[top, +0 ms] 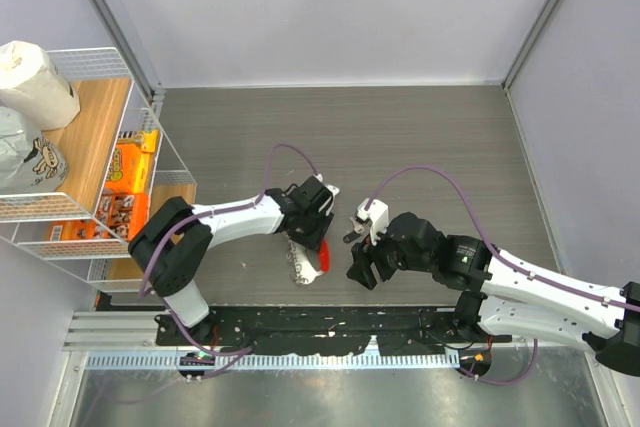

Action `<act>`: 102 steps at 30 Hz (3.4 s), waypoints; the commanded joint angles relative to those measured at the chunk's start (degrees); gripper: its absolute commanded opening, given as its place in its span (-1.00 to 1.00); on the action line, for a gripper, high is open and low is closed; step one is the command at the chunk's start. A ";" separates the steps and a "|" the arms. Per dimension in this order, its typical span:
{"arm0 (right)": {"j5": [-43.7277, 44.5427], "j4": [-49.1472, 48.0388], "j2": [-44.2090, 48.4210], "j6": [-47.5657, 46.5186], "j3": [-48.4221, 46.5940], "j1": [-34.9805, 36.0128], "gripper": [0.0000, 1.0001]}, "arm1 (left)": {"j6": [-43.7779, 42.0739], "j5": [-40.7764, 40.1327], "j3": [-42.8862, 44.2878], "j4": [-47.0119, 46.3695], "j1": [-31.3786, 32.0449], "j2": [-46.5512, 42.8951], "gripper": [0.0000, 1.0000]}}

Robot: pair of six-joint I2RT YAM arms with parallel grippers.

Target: Put the keys on the keyring

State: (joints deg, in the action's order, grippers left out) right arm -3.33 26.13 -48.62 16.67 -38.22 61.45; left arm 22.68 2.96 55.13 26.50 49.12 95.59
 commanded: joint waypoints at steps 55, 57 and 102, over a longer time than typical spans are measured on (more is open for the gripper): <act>29.17 -7.76 -42.70 28.25 -17.33 15.10 -0.27 | 1.41 -10.17 -3.72 8.48 -5.79 -41.19 -0.06; 28.91 -7.50 -43.57 28.16 -17.94 15.10 -0.27 | 1.32 -10.17 -3.80 8.30 -5.79 -41.10 -0.06; 29.52 -5.30 -50.34 30.00 -23.30 15.10 -0.27 | 0.53 -9.90 -4.25 8.30 -5.79 -41.98 -0.03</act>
State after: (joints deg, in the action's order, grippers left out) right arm 24.01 21.10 -98.59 45.19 -59.09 76.14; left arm 23.68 -7.27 51.11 35.92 43.48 54.57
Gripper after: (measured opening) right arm 0.366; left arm 0.484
